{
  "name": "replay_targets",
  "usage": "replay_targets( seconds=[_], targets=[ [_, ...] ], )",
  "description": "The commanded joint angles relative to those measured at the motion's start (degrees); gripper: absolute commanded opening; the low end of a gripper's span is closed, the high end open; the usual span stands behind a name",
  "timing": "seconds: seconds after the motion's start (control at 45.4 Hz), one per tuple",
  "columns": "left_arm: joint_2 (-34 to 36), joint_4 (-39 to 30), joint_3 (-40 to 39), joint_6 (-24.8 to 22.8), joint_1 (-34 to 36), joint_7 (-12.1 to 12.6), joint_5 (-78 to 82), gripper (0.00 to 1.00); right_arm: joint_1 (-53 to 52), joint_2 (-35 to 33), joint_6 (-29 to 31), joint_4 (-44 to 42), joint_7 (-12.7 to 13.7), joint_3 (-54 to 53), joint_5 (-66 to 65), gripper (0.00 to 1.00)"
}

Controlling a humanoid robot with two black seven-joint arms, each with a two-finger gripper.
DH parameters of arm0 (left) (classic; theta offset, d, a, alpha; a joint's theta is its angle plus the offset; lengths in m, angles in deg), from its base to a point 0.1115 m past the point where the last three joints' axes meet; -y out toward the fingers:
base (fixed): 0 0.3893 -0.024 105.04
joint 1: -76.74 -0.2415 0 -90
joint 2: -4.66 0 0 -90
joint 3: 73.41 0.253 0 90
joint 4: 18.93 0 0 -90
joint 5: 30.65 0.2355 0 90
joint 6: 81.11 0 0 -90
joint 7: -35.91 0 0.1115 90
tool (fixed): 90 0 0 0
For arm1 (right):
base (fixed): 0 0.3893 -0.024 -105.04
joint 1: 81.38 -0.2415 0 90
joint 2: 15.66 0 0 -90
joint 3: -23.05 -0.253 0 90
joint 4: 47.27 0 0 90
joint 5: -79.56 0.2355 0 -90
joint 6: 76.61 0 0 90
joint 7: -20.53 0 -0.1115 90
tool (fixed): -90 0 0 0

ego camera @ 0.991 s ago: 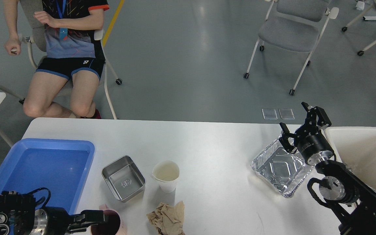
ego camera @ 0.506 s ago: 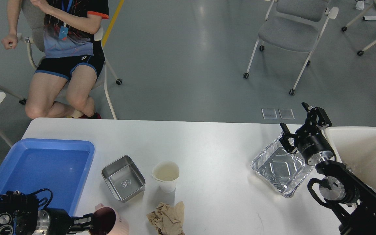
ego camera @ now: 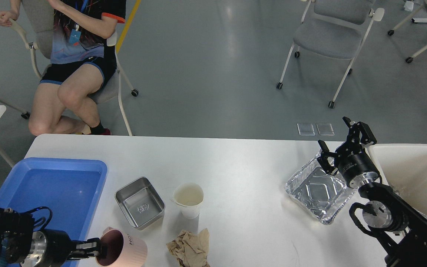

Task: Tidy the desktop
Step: 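Lift the pink mug into the blue tray and release it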

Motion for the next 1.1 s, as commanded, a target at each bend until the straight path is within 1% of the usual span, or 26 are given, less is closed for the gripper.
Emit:
replay_targets(
  seconds=[0.0, 0.154, 0.198, 0.22, 0.242, 0.308, 0.374, 0.44, 0.572, 0.683, 0.859, 0.969, 1.079],
  targets=[
    [5.8, -2.85, -5.63, -5.66, -0.06, -0.45, -0.36, 0.0, -0.09, 0.26, -0.08, -0.31, 0.0, 0.0, 0.0, 1.0],
    [11.6, -2.86, -15.73, -14.62, -0.15, -1.6, -0.53, 0.0, -0.35, 0.34, -0.17, -0.84, 0.0, 0.09, 0.0, 1.0],
    [13.1, -2.68, -19.51, -17.78, -0.15, -2.38, -0.62, 0.0, -0.44, 0.34, -0.17, -0.93, 0.0, 0.09, 0.0, 1.0],
    [14.58, -2.33, -23.7, -21.28, -0.15, -3.17, -0.97, 0.0, -0.53, 0.26, -0.17, -0.93, 0.0, 0.09, 0.0, 1.0],
    [15.21, -2.07, -25.75, -22.97, -0.15, -3.7, -1.41, 0.0, -0.53, 0.26, -0.17, -0.93, 0.0, 0.09, 0.0, 1.0],
    [16.44, -1.45, -31.02, -27.54, -0.24, -4.06, -3.51, 0.0, -0.71, 0.26, -0.17, -1.02, 0.0, 0.18, -0.17, 1.0],
    [17.5, -1.36, -34.72, -30.71, -0.24, -3.44, -5.71, 0.0, -0.79, 0.34, -0.26, -1.02, 0.0, 0.18, -0.17, 1.0],
    [18.99, -1.19, -36.66, -32.02, -0.24, -3.36, -6.6, 0.0, -0.88, 0.43, -0.34, -1.19, 0.0, 0.18, -0.17, 1.0],
    [18.73, 0.57, -36.05, -32.02, -0.67, -3.01, -6.77, 0.0, -0.88, 0.43, -0.34, -1.37, 0.0, 0.18, -0.17, 1.0],
    [18.38, 2.41, -32.19, -30.46, -1.03, -2.83, -6.77, 0.0, -0.71, 0.43, -0.34, -1.28, 0.0, 0.18, -0.17, 1.0],
    [18.38, 7.33, -24.28, -25.1, -1.03, -2.92, -6.77, 0.0, -0.53, 0.52, -0.34, -1.37, 0.0, 0.18, -0.17, 1.0],
    [18.03, 10.84, -17.87, -19.65, -1.2, -3.18, -6.77, 0.0, -0.62, 0.61, -0.34, -1.46, 0.0, 0.18, -0.17, 1.0],
    [16.19, 14.45, -11.63, -14.64, -1.29, -3.09, -6.77, 0.0, -0.88, 0.87, -0.34, -2.33, 0.0, 0.27, -0.17, 1.0]
  ],
)
